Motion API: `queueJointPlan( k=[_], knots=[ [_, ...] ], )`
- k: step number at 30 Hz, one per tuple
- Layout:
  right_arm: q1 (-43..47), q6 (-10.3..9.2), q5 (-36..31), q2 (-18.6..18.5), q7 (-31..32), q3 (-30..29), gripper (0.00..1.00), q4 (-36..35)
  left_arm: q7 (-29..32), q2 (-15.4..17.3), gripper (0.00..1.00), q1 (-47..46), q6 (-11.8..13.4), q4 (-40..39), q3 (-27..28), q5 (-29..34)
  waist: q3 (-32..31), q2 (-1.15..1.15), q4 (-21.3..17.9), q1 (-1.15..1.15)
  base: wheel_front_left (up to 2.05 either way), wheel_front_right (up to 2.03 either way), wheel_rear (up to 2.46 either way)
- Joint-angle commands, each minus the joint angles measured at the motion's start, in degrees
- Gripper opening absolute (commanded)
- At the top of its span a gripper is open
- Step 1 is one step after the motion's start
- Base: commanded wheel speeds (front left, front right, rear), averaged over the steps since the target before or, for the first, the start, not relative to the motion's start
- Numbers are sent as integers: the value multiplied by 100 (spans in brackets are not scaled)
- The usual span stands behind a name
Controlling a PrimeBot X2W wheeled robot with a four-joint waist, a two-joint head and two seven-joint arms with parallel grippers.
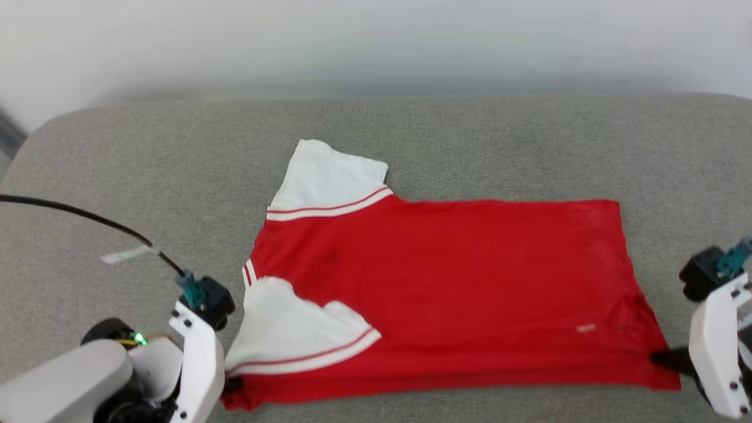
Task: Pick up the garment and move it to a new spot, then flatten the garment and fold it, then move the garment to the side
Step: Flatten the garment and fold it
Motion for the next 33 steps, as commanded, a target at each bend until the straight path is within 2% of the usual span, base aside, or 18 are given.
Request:
queueJointPlan(
  k=[1,5,11,12,13,18,25,33],
  knots=[
    [315,-4,32,-85,43,-9,0,-69,43,57,0,215,83,-111,-35,-32,-9,0,2,0,0,0,0],
    [591,-4,-85,-50,60,-33,0,-73,75,50,0,437,169,-154,-57,-62,22,0,-9,0,0,0,0],
    [839,-4,-341,390,-10,-166,0,360,173,-126,0,640,173,100,-89,223,145,0,-21,0,0,0,0],
    [861,-4,-363,456,-41,-203,39,398,123,-171,18,674,179,122,-75,175,152,0,-17,0,0,0,0],
    [877,-4,-383,508,-84,-247,100,419,60,-197,100,641,164,125,-38,169,153,0,-12,0,0,0,0],
    [816,-4,-607,595,-467,-545,100,288,-69,-51,100,358,133,50,13,486,41,0,2,0,0,0,0],
    [728,-3,-1216,747,-1943,-1075,100,-221,-484,239,100,-144,177,-292,384,846,-76,0,-20,0,0,0,0],
    [883,-4,-2281,1538,-3804,-2207,100,-279,-1121,107,100,-776,350,-32,892,1216,153,0,-202,0,0,0,0]
  ],
)
